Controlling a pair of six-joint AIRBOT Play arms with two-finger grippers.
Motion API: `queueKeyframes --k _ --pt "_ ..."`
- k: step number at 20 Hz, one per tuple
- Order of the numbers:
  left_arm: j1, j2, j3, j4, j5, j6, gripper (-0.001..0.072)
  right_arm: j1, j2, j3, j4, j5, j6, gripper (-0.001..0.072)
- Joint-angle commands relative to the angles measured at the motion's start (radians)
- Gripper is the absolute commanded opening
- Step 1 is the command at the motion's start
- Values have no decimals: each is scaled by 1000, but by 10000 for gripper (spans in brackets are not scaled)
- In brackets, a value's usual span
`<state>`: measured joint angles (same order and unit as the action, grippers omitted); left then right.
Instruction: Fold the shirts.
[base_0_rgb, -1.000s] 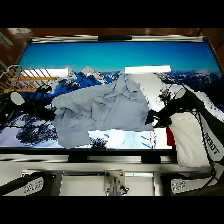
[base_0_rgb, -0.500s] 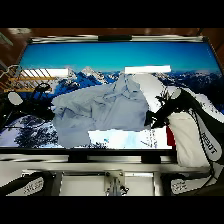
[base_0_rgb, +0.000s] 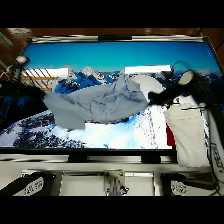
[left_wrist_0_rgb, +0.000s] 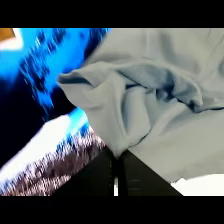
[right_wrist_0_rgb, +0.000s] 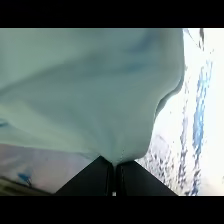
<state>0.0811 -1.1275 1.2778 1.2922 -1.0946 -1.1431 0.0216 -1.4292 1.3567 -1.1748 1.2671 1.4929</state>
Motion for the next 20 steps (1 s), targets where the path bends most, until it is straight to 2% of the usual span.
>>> queueKeyframes --k 1,3,5,7,9,12,15,17,20 --pt "2 110 322 -90 97 -157 39 -16 205 292 0 -117 -63 64" --pt "1 193 521 -128 238 -247 39 -11 323 448 -18 -285 -113 65" --pt "0 278 636 -126 362 -257 39 -11 428 537 -17 -410 -116 65" --pt "0 377 668 -126 459 -257 39 -11 517 579 -17 -437 -116 65" --pt "1 459 668 -102 461 -257 39 -11 591 583 -9 -419 -113 65" --pt "1 531 668 -13 351 -257 39 -12 664 583 -34 -333 -113 65" --pt "1 552 666 101 131 -257 39 -12 683 583 -94 -195 -64 65" --pt "1 539 658 153 9 -257 39 -12 661 581 -116 -50 -15 64" --pt "1 519 547 225 -98 -257 39 -12 565 581 -127 211 129 65"
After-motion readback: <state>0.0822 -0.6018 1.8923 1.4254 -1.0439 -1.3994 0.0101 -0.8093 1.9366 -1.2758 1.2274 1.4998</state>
